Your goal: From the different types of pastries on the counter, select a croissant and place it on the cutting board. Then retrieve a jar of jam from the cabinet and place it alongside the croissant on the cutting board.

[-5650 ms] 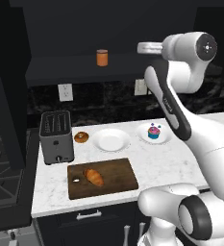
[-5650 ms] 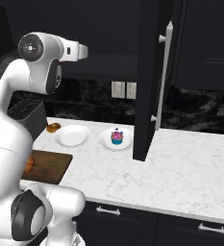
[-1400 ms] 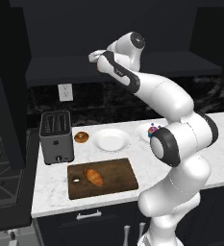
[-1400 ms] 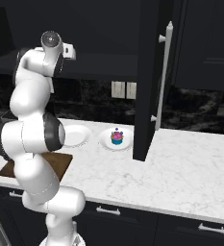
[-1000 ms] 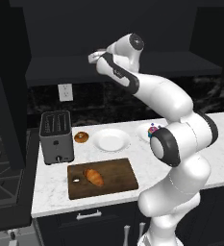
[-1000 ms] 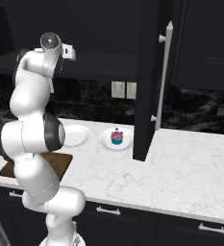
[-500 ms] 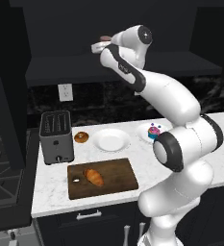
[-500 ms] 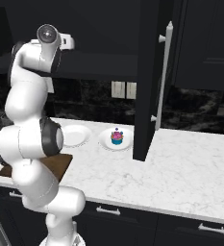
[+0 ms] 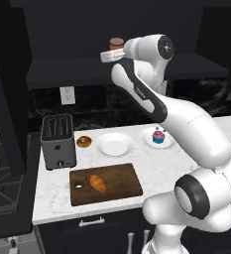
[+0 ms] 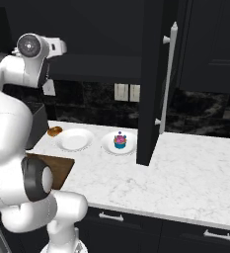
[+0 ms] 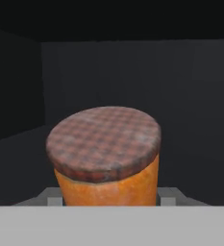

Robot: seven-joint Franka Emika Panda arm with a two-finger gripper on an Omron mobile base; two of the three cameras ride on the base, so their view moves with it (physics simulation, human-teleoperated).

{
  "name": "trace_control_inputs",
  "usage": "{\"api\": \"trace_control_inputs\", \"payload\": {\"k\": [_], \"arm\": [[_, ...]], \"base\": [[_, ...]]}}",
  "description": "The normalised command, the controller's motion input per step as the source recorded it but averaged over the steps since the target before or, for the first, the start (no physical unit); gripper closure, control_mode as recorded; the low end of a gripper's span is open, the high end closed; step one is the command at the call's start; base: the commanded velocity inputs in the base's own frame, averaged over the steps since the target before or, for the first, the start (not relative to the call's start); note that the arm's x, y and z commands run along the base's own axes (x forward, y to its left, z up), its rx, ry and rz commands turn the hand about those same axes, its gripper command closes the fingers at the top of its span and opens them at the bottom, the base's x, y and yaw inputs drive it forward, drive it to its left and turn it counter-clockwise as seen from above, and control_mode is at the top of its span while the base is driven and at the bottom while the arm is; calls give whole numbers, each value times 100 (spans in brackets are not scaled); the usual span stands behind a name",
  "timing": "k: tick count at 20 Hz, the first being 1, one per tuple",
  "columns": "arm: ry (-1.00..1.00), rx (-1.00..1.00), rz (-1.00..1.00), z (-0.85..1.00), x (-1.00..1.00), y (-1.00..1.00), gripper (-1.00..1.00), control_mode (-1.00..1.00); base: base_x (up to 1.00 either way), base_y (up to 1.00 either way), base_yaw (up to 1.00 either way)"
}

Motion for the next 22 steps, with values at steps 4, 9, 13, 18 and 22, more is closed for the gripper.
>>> {"api": "trace_control_inputs", "payload": {"k": [4,9,13,18,22], "arm": [[-14,-4,0,2,-100,0,100,-100],[-1,0,0,0,-100,0,100,-100],[0,0,0,0,-100,0,100,-100],[0,0,0,0,-100,0,100,-100],[0,0,0,-1,-100,0,100,-100]], "base": [[0,0,0],[0,0,0],[0,0,0],[0,0,0],[0,0,0]]}}
